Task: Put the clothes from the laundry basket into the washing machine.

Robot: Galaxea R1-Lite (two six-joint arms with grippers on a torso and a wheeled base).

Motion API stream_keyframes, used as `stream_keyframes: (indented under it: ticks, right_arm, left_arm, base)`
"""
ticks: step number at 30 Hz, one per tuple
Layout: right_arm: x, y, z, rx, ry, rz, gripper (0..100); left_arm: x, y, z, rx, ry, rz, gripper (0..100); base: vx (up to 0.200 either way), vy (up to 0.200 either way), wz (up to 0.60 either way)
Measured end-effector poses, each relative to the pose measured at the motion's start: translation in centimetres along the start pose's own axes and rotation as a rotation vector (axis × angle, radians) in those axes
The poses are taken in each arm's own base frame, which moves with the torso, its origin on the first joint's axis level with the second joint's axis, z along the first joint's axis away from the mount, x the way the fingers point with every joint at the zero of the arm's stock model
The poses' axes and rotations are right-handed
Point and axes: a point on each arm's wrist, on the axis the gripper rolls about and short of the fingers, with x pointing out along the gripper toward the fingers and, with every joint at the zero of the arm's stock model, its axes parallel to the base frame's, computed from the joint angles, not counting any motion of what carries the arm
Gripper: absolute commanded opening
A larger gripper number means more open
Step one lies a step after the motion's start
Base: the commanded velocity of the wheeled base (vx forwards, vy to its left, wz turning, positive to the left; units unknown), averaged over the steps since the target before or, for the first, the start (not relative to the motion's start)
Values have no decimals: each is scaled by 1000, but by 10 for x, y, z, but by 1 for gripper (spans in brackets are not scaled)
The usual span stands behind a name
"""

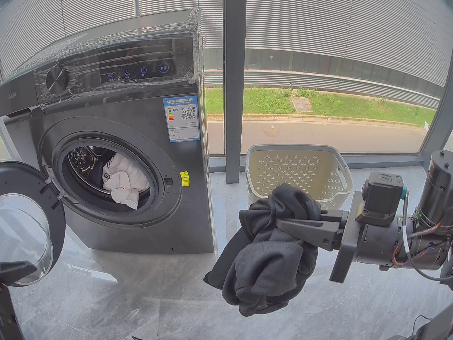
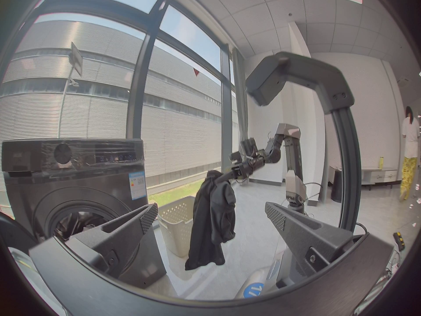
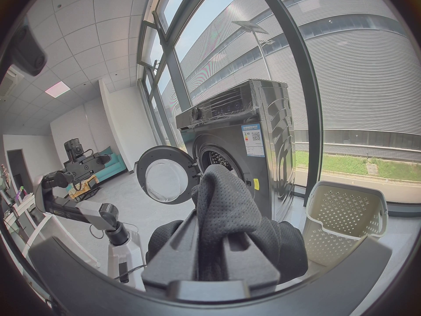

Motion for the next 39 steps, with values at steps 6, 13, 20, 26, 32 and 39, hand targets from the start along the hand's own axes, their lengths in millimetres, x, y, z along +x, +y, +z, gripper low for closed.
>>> stream_keyframes:
  ticks: [6, 13, 20, 26, 32, 39]
  right_arm:
    - [8, -5, 6, 2, -13, -16, 0]
    - [18, -7, 10, 4, -19, -18, 0]
    - [25, -4, 12, 5, -19, -3, 0]
    - [27, 0, 11, 12, -15, 11, 0]
    - [29, 6, 15, 39, -26, 34, 0]
    - [34, 12, 24, 44, -53, 58, 0]
  left_arm:
    - [24, 27, -6, -20, 91, -120, 100]
    - [57, 44, -21, -105, 194, -291, 100]
    - [90, 57, -32, -121, 219, -365, 100]
    - [121, 69, -45, -107, 203, -400, 100]
    - [148, 67, -65, -116, 214, -463, 100]
    - [169, 66, -82, -116, 232, -465, 100]
  base:
    - [0, 0, 0]
    - [0, 0, 0]
    - [0, 0, 0]
    - [0, 0, 0]
    - [0, 0, 0]
    - [0, 0, 0]
